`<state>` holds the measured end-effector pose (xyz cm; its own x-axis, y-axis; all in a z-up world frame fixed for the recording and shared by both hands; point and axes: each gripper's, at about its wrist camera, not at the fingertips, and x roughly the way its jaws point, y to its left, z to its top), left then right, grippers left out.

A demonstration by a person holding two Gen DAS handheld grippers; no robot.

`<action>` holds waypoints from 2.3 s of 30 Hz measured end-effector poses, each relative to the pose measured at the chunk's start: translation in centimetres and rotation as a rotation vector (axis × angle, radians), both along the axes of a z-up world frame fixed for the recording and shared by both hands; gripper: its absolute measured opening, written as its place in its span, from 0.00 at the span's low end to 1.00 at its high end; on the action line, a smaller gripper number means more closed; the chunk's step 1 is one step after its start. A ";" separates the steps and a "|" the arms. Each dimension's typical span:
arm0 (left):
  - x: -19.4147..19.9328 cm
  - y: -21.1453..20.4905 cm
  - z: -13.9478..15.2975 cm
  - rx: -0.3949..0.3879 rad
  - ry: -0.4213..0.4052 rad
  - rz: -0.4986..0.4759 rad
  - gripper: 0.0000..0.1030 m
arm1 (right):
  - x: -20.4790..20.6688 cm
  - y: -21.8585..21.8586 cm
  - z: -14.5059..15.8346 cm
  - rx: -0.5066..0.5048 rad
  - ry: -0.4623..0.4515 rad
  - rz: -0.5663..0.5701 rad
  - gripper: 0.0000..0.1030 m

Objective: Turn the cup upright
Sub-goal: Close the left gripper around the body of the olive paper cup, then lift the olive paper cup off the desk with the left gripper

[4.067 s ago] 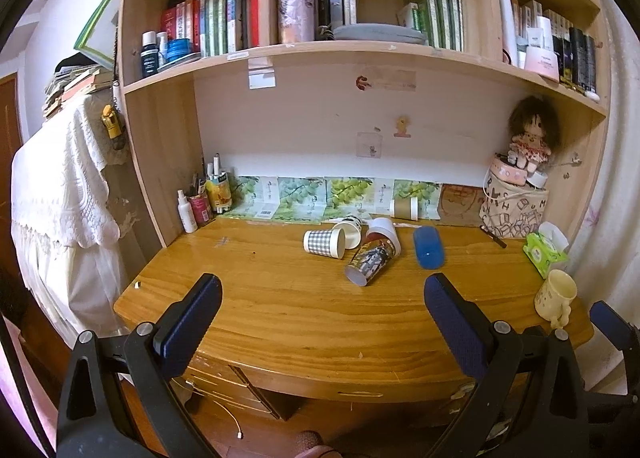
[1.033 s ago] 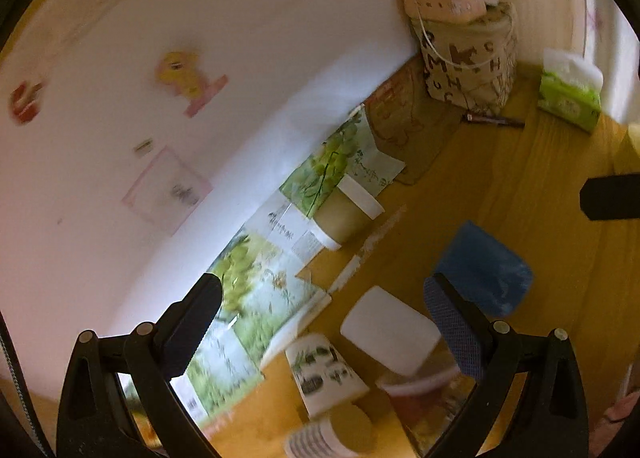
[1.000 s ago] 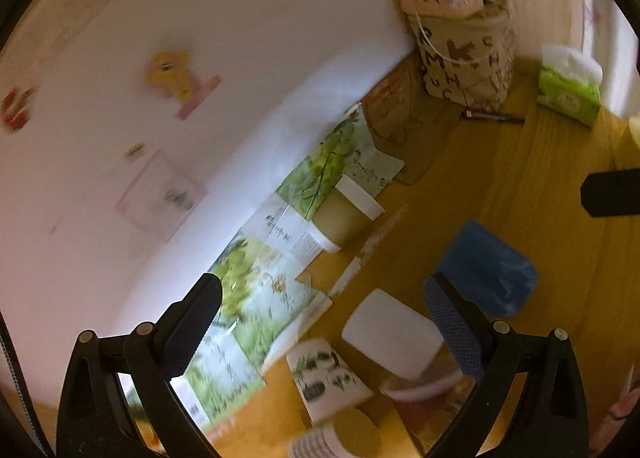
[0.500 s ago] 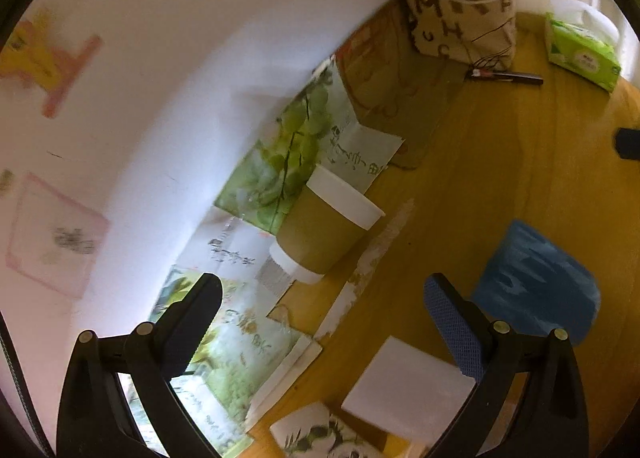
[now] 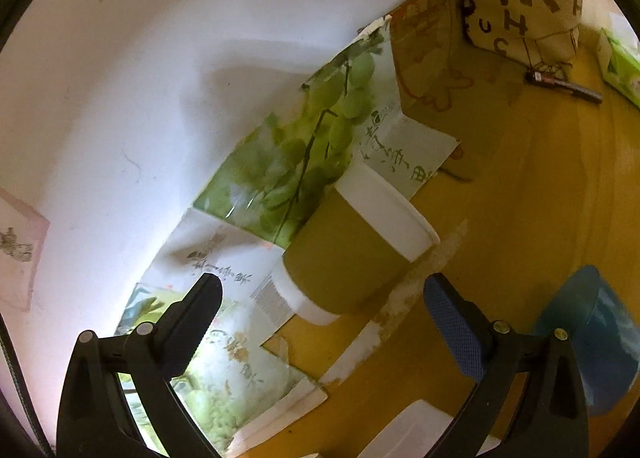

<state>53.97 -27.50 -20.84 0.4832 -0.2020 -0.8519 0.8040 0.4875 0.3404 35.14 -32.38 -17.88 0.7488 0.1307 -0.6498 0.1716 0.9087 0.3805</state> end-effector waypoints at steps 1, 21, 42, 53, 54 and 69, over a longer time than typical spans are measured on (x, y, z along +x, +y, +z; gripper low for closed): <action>0.2 -0.1 0.0 -0.007 0.010 0.006 0.98 | 0.0 0.2 -0.1 -0.002 0.003 0.005 0.99; 1.9 -1.3 -2.6 -0.013 0.016 0.029 0.77 | -0.3 1.1 -0.9 -0.007 0.035 0.017 0.99; 1.3 -1.9 -3.4 -0.027 0.039 0.045 0.64 | -2.3 2.5 0.3 0.006 0.057 -0.022 0.99; -1.0 -1.5 -1.6 -0.049 0.046 0.012 0.55 | -4.2 3.7 1.5 -0.015 0.045 -0.041 0.99; -1.2 -1.2 -1.3 -0.054 0.042 0.011 0.55 | -4.4 3.8 1.6 -0.017 0.043 -0.042 0.99; -4.2 1.5 3.0 -0.082 0.054 0.019 0.53 | -7.4 4.9 2.9 -0.016 0.032 -0.044 0.99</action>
<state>49.76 -26.05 -17.86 0.4418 -0.2628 -0.8578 0.8101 0.5275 0.2557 27.75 -27.48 -14.95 0.7321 0.0872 -0.6756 0.2238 0.9059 0.3595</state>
